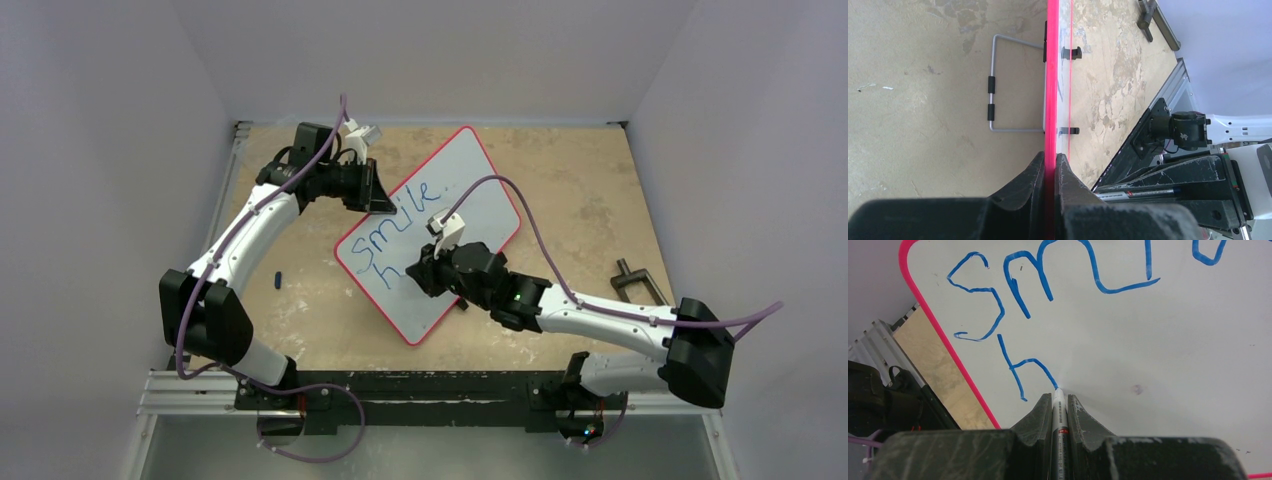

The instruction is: Write a sentence on the whiteboard

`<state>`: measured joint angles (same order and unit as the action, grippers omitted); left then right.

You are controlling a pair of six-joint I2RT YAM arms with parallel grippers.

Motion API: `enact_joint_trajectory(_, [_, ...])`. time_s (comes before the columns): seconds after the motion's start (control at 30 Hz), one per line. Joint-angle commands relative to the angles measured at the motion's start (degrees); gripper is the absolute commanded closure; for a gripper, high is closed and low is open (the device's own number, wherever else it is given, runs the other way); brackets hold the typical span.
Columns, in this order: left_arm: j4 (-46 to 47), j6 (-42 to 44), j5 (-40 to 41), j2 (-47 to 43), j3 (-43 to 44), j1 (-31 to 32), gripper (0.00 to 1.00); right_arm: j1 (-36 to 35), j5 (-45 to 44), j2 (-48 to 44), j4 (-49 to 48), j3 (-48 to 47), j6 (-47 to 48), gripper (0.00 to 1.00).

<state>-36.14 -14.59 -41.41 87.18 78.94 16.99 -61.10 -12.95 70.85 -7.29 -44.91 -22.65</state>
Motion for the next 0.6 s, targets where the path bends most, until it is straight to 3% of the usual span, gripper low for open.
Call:
enact_joint_trajectory(0.0, [5.2,0.5,2.3,-3.7,0.8,-0.3,1.00,0.3,-1.9,0.1,1.3,1.2,-0.5,1.00])
enact_joint_trajectory(0.57, [5.1,0.6,2.3,-3.8,0.8,-0.3,1.00,0.3,5.5,2.7,-2.5,1.1,0.6,1.00])
